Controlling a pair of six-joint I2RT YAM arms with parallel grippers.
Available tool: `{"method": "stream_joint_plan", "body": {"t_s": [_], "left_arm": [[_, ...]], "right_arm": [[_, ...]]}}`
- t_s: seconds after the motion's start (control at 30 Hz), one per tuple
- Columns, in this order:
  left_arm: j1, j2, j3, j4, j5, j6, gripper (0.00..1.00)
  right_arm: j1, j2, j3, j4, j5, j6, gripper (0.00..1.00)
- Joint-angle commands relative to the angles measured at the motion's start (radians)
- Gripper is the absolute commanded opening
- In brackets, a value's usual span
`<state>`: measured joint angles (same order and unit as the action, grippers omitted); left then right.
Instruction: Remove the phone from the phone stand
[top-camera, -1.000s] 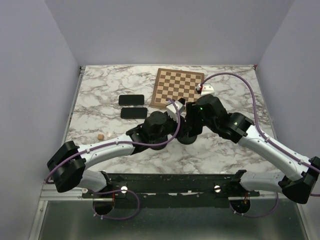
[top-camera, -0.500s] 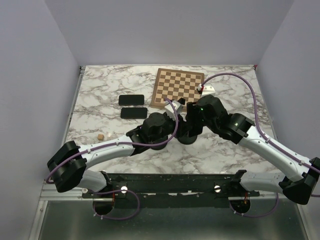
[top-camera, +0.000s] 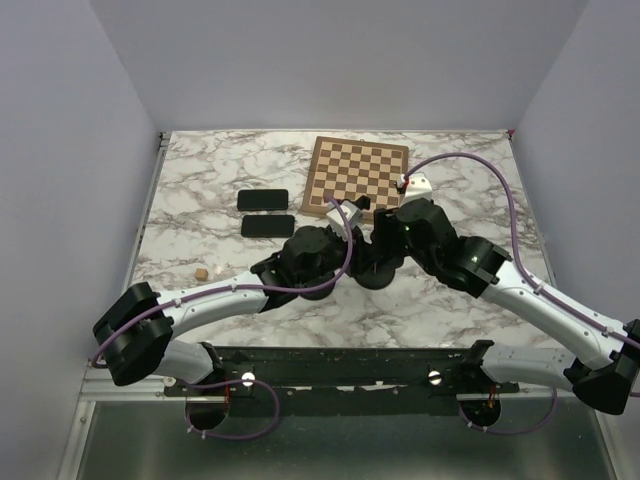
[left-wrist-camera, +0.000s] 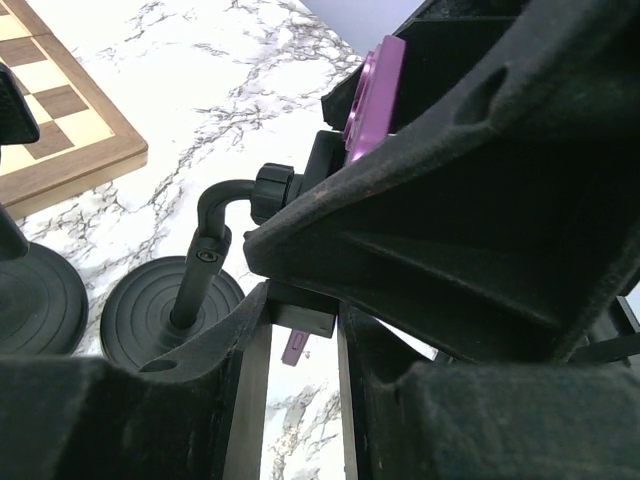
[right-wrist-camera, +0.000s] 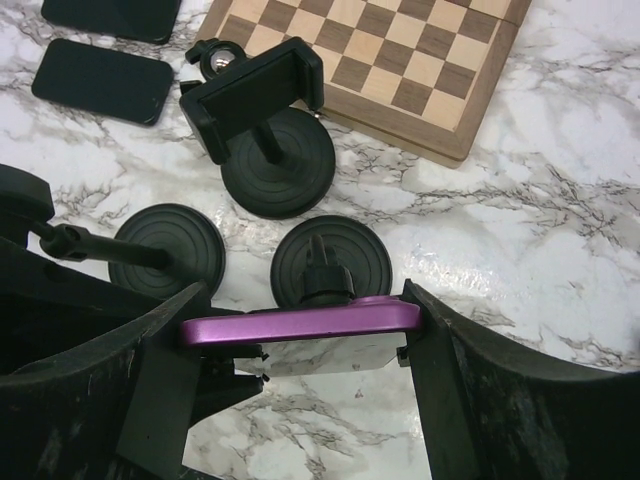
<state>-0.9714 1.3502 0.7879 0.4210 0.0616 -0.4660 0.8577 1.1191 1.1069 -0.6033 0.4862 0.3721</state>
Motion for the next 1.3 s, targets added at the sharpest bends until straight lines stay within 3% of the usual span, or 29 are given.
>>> {"method": "stream_joint_plan", "body": {"t_s": [0.0, 0.27, 0.63, 0.9, 1.27], "left_arm": [[0.024, -0.069, -0.041, 0.074, 0.044, -0.038, 0.0], [0.061, -0.086, -0.074, 0.077, 0.146, -0.06, 0.0], [0.142, -0.036, -0.065, 0.133, 0.471, -0.054, 0.0], [0.159, 0.026, -0.004, 0.088, 0.497, -0.053, 0.0], [0.158, 0.037, 0.019, 0.067, 0.506, -0.055, 0.0]], "right_arm": [[-0.009, -0.053, -0.05, 0.01, 0.141, -0.104, 0.01], [-0.014, -0.095, -0.074, 0.051, 0.13, -0.177, 0.01], [-0.094, -0.073, -0.056, 0.04, -0.221, -0.304, 0.01], [-0.094, -0.015, 0.026, -0.032, -0.441, -0.34, 0.01], [-0.094, -0.129, 0.057, 0.028, -0.633, -0.236, 0.01]]}}
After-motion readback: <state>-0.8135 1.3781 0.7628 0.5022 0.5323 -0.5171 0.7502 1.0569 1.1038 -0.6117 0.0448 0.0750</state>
